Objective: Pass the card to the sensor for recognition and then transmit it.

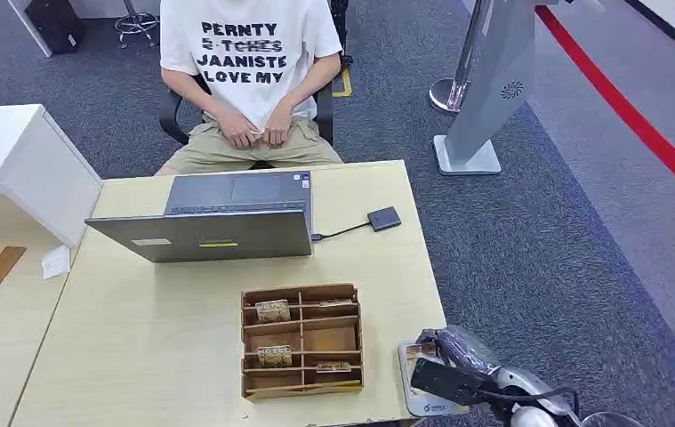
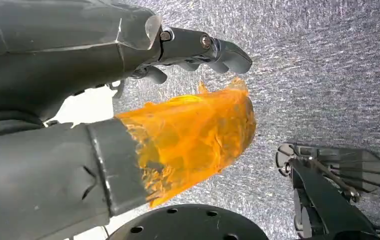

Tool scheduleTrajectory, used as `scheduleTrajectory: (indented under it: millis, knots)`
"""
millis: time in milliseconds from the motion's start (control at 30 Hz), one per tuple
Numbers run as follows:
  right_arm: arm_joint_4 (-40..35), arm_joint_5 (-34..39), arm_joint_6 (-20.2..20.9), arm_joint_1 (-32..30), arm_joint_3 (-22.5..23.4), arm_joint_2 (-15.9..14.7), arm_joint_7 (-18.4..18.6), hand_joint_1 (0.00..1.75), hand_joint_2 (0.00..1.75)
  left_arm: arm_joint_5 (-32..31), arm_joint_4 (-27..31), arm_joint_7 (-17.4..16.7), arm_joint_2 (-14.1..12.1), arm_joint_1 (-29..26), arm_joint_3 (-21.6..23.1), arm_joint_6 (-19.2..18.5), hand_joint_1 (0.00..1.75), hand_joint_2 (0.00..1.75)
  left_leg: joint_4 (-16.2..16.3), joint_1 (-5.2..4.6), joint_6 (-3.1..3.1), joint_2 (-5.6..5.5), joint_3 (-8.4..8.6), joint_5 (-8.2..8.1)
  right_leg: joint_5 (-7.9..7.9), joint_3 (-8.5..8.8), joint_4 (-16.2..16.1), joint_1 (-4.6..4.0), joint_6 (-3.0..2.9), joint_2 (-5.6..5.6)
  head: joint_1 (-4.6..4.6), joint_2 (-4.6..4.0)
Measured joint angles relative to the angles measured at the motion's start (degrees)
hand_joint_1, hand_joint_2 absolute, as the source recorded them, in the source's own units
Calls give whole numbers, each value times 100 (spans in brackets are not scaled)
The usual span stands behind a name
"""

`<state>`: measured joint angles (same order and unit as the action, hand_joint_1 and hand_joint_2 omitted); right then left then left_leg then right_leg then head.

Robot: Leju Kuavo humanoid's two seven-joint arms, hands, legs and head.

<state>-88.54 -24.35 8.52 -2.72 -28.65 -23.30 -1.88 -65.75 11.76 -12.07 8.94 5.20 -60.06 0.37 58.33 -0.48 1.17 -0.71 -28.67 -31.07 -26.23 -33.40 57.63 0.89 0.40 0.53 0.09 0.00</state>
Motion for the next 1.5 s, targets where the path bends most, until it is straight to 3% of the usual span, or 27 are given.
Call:
scheduleTrajectory:
  millis: [1500]
  knots:
    - [-2,-9,-50,-2,-57,-4,9,175,175,-33,0,-9,0,0,0,13,0,0,0,0,0,0,1,0,0,1,0,0,0,0,0,0]
